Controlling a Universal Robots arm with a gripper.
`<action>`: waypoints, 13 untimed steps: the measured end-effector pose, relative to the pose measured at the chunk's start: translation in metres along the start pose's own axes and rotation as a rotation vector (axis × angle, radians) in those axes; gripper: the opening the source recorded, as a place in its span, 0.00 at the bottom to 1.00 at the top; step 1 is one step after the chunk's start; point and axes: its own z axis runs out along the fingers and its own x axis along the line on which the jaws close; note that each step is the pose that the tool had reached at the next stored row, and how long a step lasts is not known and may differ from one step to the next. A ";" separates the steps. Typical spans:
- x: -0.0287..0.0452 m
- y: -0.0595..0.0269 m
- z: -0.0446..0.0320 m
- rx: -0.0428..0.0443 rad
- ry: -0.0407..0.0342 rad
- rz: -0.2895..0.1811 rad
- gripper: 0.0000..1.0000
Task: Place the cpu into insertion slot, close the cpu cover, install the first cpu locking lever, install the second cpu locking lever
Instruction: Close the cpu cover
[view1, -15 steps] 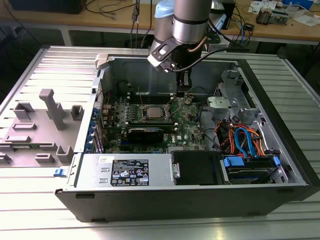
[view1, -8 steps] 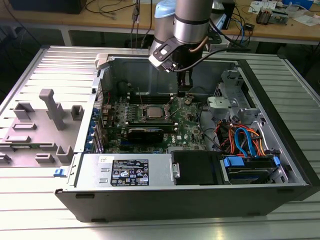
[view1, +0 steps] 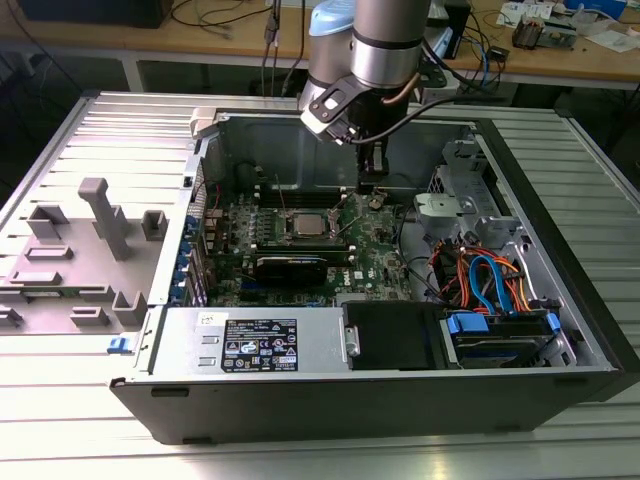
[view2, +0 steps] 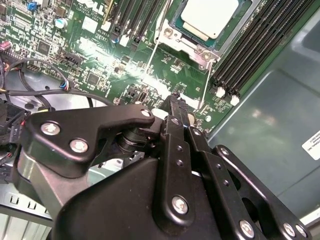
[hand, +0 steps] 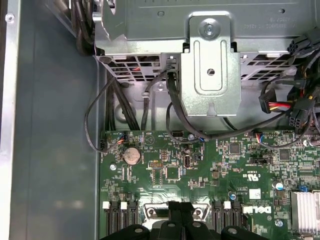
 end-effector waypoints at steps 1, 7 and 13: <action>0.0000 0.0016 0.0001 0.0000 0.0000 0.000 0.11; 0.0009 0.0081 0.0008 0.0001 0.0001 0.000 0.11; 0.0020 0.0112 0.0038 0.0002 0.0000 -0.001 0.11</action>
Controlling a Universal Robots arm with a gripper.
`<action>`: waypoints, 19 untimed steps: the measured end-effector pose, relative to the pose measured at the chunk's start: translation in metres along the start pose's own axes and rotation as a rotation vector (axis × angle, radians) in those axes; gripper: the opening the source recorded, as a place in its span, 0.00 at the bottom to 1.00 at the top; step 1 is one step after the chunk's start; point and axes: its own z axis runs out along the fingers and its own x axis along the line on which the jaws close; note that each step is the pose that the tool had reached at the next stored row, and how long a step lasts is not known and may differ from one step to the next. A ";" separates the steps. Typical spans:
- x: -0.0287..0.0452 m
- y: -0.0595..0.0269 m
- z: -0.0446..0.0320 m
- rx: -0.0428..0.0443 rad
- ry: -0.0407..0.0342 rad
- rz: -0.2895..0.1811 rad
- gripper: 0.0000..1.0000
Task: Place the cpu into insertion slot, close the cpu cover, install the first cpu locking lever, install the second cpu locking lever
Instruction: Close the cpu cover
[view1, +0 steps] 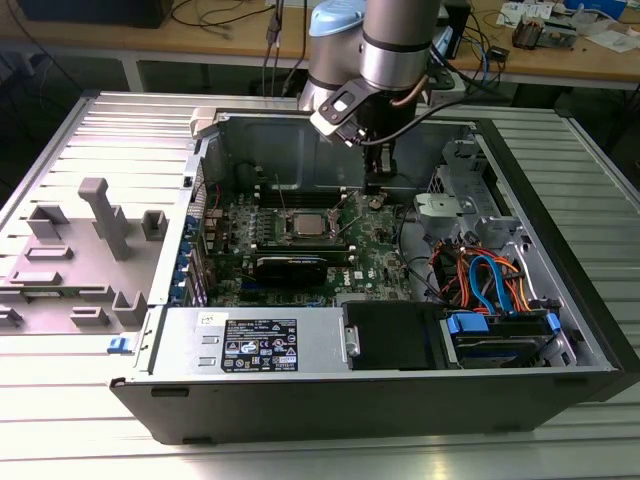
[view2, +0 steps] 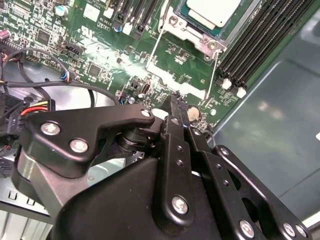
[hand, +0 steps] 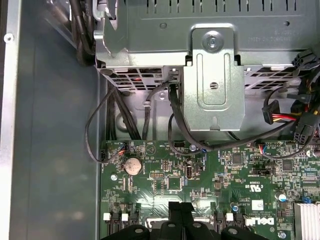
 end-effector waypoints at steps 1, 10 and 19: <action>0.0003 0.0005 0.0010 0.0000 0.0000 0.000 0.11; 0.0018 0.0052 0.0056 0.0000 0.0001 -0.003 0.11; 0.0020 0.0143 0.0065 0.0000 0.0006 -0.003 0.11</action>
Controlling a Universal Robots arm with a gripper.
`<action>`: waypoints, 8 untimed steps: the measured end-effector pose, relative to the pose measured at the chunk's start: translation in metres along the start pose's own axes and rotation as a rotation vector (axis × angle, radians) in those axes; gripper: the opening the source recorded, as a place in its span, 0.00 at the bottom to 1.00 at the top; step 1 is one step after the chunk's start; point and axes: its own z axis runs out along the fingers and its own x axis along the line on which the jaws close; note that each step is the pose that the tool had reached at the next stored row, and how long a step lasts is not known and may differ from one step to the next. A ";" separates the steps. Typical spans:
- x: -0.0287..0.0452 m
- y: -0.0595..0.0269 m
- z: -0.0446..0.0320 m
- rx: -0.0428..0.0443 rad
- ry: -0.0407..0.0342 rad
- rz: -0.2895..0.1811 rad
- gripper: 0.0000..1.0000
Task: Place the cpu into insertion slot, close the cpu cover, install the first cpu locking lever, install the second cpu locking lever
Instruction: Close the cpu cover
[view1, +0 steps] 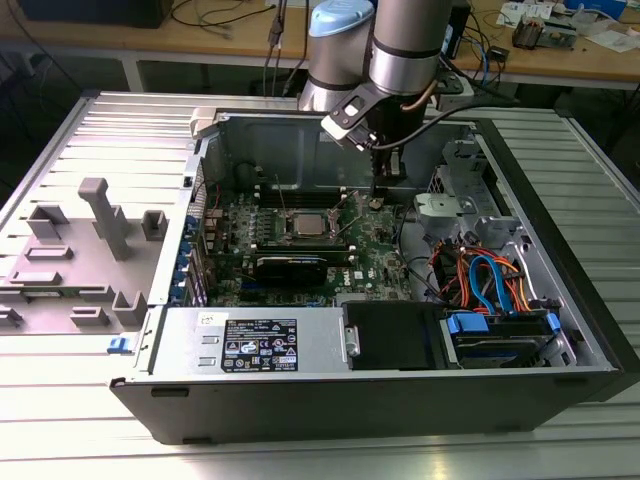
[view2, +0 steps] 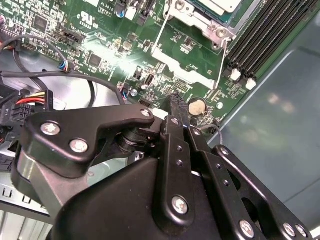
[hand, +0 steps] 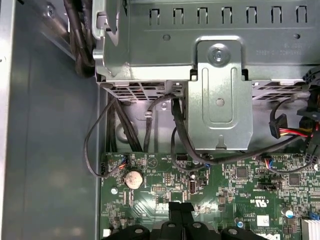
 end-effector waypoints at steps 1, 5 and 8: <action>0.0000 0.0010 0.0001 -0.0001 0.0000 0.000 0.11; 0.0001 0.0021 0.0009 -0.0001 0.0002 0.000 0.11; 0.0002 0.0022 0.0049 -0.0001 -0.0002 -0.001 0.11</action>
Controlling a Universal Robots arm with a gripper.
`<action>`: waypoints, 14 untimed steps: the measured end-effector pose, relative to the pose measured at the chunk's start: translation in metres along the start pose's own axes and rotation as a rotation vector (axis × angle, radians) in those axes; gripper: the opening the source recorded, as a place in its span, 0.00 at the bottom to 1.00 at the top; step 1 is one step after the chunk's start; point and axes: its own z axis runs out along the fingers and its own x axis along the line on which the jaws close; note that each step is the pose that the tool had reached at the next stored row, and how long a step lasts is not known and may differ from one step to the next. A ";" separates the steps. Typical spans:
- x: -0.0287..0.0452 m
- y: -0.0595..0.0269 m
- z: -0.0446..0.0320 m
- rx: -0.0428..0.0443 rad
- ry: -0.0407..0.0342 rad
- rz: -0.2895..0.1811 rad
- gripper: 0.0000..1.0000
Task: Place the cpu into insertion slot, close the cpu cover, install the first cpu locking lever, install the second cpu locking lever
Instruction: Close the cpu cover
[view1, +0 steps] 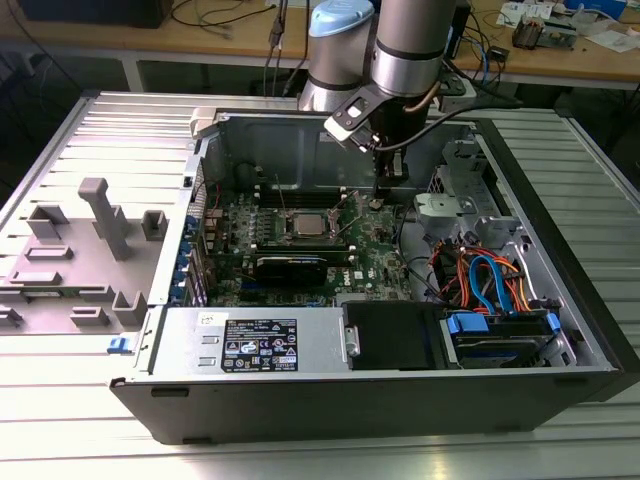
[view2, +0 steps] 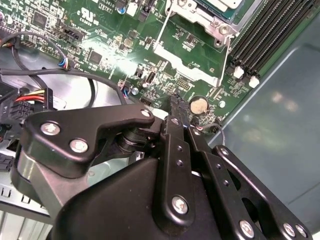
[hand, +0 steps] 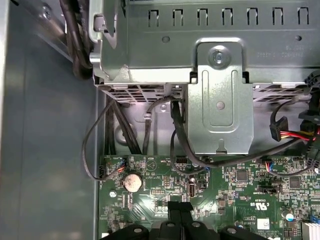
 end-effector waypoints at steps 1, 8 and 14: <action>0.0000 0.0000 0.0017 0.0000 -0.0004 -0.001 0.11; 0.0000 -0.0001 0.0052 0.0000 -0.0005 -0.003 0.11; 0.0000 0.0000 0.0052 0.0000 -0.0005 -0.003 0.11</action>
